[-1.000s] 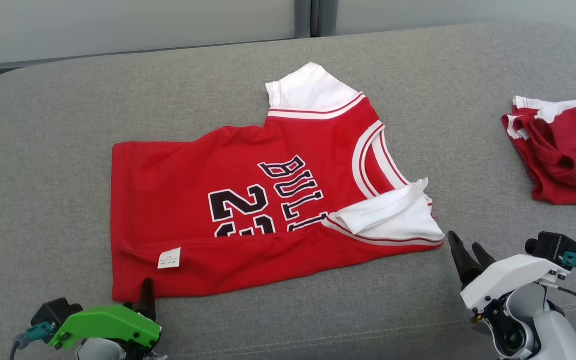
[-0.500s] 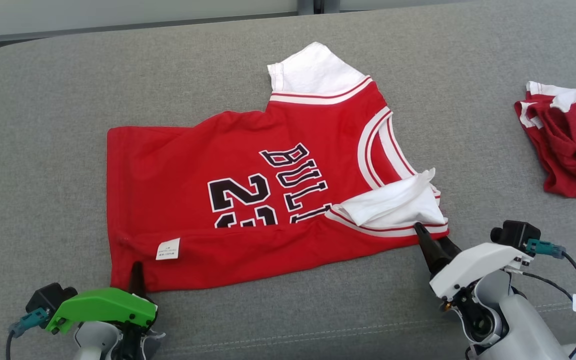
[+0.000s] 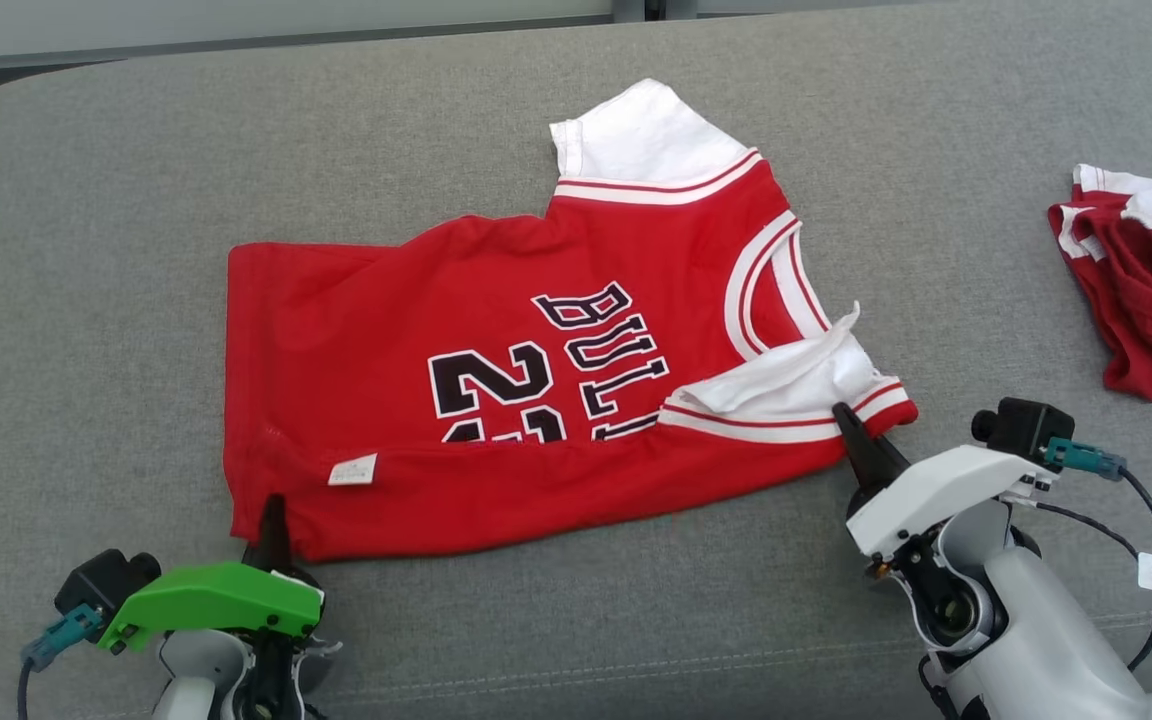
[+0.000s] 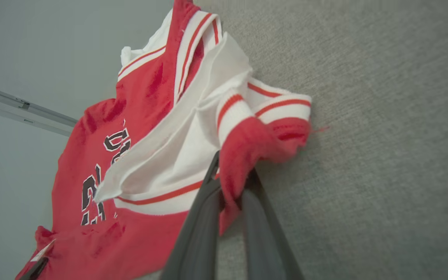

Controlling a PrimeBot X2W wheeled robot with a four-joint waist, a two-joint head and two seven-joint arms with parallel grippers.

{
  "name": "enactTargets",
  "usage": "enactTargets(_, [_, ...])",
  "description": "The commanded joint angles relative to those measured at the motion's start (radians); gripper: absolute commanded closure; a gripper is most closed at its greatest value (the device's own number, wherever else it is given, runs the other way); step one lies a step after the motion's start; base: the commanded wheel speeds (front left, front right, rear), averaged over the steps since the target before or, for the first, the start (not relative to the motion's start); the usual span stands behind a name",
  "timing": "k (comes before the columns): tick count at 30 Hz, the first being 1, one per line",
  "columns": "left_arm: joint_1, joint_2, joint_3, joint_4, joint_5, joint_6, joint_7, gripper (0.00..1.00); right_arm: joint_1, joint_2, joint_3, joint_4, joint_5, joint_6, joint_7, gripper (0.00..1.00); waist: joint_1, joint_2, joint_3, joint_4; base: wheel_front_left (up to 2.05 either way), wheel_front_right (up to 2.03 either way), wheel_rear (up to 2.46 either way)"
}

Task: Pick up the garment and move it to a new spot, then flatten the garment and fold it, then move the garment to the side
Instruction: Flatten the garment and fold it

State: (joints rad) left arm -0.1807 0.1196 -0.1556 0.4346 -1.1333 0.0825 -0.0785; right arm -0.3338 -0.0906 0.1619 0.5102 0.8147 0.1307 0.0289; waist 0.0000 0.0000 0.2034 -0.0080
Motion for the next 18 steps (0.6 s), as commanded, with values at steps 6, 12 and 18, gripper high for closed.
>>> enactTargets(6, [0.007,0.020,0.010,-0.089,0.005,-0.014,-0.017,1.00,-0.004,-0.038,-0.029,-0.068,0.067,0.000,0.023,1.00,0.0000,0.0000,-0.026,0.001,0.00,0.00,0.00])
enactTargets(12, [0.049,0.028,-0.002,-0.219,0.008,0.022,0.014,1.00,0.030,-0.074,-0.074,-0.155,0.064,0.000,0.063,1.00,0.0000,0.0000,-0.047,0.004,0.00,0.00,0.00])
enactTargets(18, [0.131,0.010,-0.016,-0.257,-0.001,0.061,0.017,1.00,0.117,-0.062,-0.120,-0.186,0.026,-0.001,0.069,1.00,0.0000,0.0000,-0.061,0.005,0.00,0.00,0.00])
